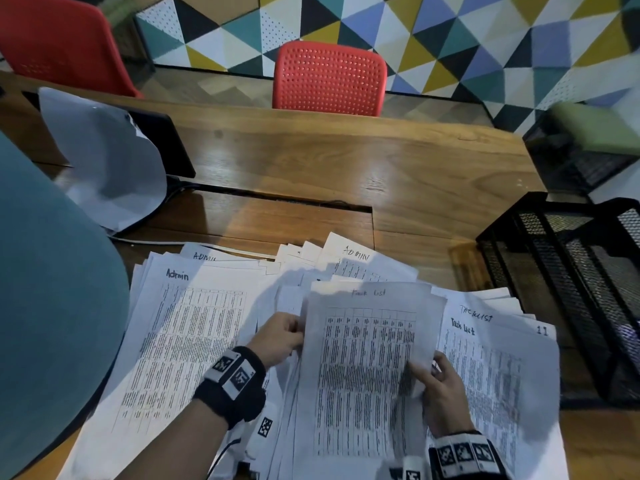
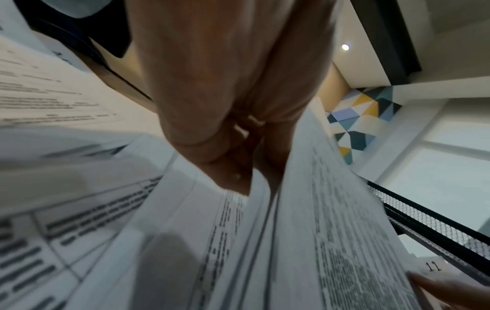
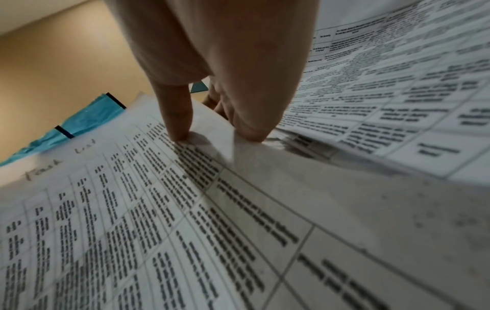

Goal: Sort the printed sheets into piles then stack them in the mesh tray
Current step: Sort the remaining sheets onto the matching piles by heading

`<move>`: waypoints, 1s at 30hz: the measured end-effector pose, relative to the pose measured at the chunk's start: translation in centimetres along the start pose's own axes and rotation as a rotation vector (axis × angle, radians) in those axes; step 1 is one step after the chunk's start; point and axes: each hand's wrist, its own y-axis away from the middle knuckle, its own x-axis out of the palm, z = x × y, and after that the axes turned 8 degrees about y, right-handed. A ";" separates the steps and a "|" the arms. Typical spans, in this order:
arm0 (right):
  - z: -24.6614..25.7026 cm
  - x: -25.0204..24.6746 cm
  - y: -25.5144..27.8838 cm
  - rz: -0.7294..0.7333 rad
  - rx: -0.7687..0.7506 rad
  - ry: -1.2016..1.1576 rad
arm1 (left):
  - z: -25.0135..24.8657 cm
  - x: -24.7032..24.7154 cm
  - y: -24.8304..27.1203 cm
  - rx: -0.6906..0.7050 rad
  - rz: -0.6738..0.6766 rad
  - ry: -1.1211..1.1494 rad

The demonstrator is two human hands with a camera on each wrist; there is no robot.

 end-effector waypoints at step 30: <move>-0.4 -0.1 -0.3 0.130 0.002 0.186 | -0.5 1.1 0.6 0.055 0.205 0.333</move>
